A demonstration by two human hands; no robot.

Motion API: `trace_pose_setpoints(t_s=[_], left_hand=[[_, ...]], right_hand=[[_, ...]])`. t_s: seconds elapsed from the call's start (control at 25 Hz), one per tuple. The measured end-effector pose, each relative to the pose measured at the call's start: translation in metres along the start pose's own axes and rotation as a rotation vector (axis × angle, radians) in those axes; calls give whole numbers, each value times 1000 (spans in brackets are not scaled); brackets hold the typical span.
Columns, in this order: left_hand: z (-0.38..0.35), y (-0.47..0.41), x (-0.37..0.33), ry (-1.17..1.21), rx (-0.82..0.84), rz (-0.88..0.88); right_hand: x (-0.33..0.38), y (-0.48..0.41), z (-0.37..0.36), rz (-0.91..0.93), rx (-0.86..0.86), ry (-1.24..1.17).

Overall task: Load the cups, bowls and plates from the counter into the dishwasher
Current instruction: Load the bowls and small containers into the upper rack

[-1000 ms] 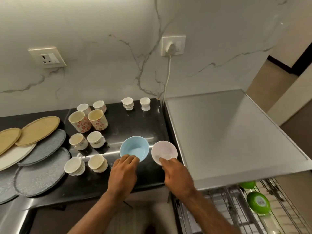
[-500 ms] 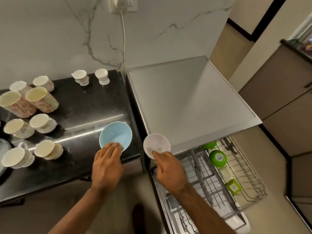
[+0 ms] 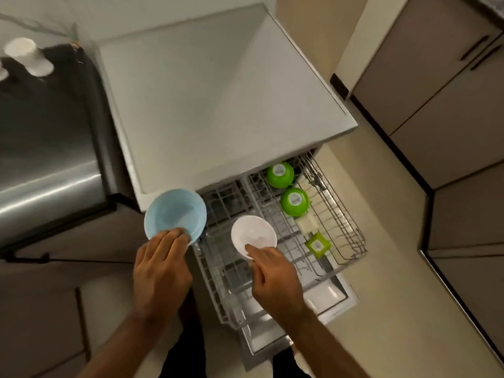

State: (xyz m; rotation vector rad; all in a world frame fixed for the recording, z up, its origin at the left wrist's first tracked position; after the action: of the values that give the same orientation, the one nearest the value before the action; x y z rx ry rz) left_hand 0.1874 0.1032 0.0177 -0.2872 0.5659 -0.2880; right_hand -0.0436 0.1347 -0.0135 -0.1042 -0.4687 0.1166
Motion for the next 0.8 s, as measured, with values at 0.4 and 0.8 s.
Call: trace_pose_setpoints(t_s=[0.4,0.8], left_hand=[[-169,25,-17,106,228,-48],[-225,19,15,185,245,-107]], right_hand=[[-171,37,-85,-877,170,-444],[-227,-5,-134,-1095,339,-509]])
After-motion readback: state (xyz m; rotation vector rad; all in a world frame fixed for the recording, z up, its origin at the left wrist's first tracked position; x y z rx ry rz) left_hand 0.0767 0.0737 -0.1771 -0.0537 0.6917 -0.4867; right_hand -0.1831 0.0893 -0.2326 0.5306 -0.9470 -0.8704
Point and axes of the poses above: each hand's wrist, its own y-axis away from the middle knuckle, its own z-axis out of the back of the hand, x = y × z, the point moved 1 cm from there along -y, towards the middle knuckle, and after that the axes turned 15 degrees about y, right-handed, at the moved point
